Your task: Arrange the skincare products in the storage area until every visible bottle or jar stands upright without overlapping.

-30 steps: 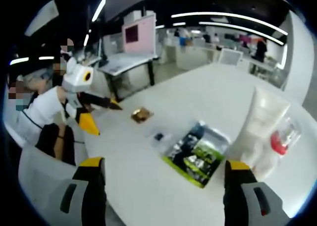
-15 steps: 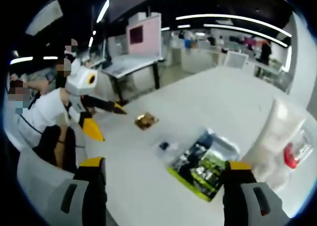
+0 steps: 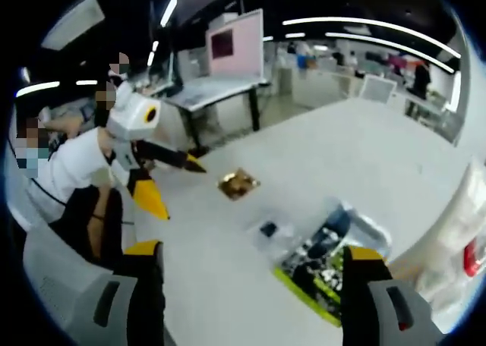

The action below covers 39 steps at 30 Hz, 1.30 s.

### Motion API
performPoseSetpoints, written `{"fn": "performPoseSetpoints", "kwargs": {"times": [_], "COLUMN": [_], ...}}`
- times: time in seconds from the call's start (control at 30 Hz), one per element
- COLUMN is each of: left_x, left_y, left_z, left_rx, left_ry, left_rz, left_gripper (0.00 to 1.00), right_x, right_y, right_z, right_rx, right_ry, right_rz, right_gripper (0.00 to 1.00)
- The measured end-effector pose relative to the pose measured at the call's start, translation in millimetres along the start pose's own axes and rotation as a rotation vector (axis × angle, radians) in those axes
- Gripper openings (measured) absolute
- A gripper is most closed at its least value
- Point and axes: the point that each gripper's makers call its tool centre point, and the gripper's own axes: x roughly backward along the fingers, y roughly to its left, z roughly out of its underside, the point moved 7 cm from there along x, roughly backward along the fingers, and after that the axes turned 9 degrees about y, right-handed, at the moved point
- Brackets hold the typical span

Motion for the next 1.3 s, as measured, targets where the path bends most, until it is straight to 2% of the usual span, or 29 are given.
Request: {"fn": "performPoseSetpoints", "kwargs": {"times": [0.2,0.33,0.8,1.3], "left_x": [-2,-3,-3,-7], "left_y": [3.9,18.7,41.3,61.2], "left_z": [1.1,-1.7,-5.0,-10.5], "left_rx": [0.013,0.016,0.027,0.043], "left_ry": [0.003,0.001,0.002,-0.009], "left_rz": [0.005,0.009,0.011,0.01], "left_gripper": [0.98,0.98,0.95,0.84], "right_x": [-9,-15,-37,-65], "right_y": [-3,-4,0,12], "right_z": [-4.0,-5.5,-18.7,-27.6], "right_rx": [0.014,0.011,-0.001,-0.007], "right_ry": [0.003,0.005,0.002,0.027], "right_rz": [0.003,-0.003,-0.036,-0.067], "right_gripper": [0.93,0.93,0.89,0.73]}}
